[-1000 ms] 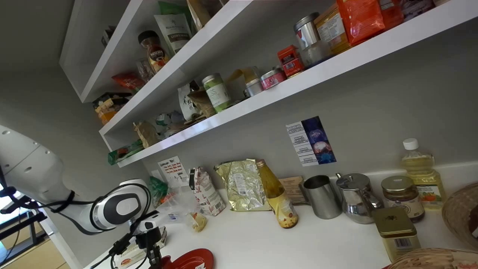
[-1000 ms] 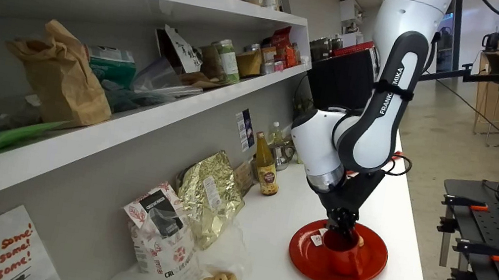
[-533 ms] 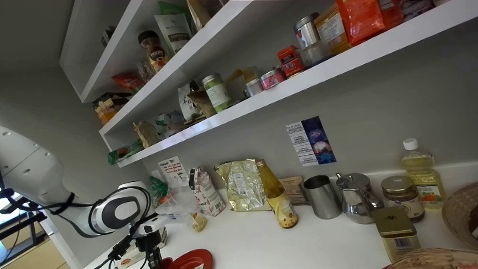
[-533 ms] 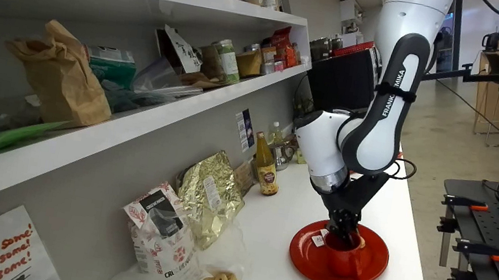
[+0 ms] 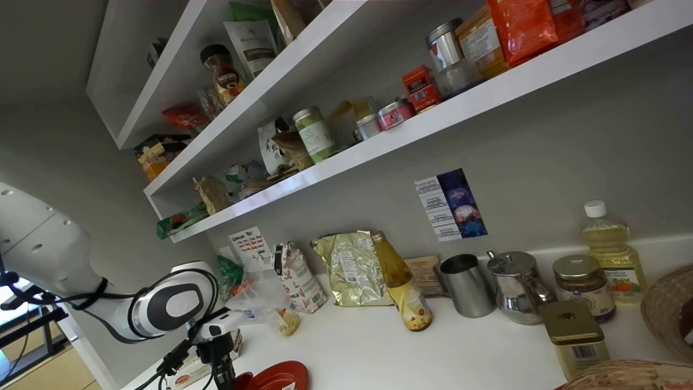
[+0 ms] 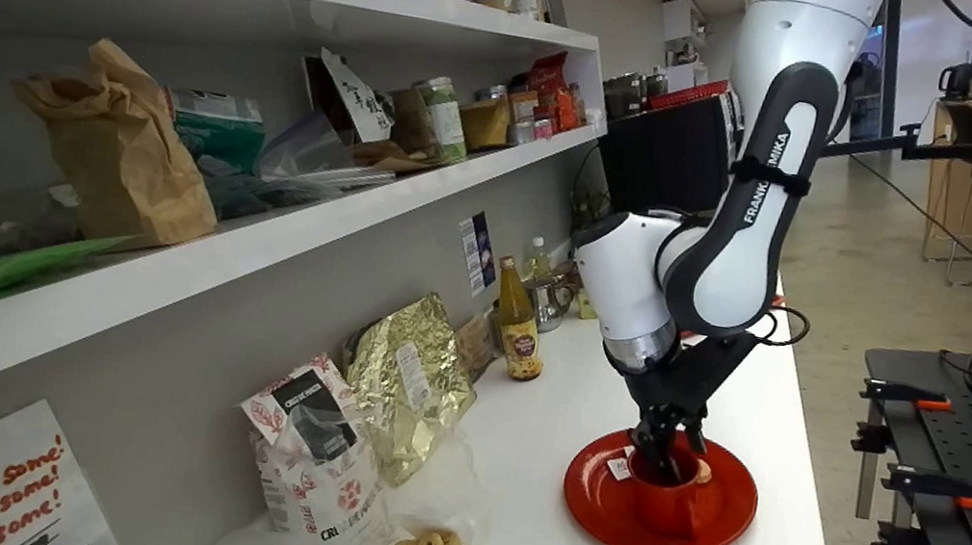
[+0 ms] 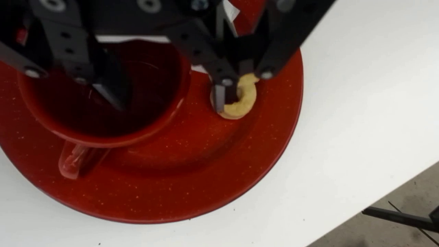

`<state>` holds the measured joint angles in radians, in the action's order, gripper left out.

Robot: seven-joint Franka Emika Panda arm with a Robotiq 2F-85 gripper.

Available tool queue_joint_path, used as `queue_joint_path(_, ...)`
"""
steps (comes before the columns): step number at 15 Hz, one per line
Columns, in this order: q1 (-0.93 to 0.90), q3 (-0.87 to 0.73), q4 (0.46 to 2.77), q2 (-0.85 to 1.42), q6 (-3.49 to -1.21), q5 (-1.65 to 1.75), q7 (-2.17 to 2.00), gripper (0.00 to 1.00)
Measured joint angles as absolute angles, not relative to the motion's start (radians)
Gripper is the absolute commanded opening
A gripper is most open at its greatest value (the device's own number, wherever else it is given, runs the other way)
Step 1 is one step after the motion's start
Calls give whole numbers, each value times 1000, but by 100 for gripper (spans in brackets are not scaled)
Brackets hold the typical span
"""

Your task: Put the cup on the plate

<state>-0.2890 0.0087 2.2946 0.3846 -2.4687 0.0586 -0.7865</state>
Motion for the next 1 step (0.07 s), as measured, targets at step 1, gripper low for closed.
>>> queue_joint_path(1, -287, 9, 2295, 381, -2468, 59, -785, 72)
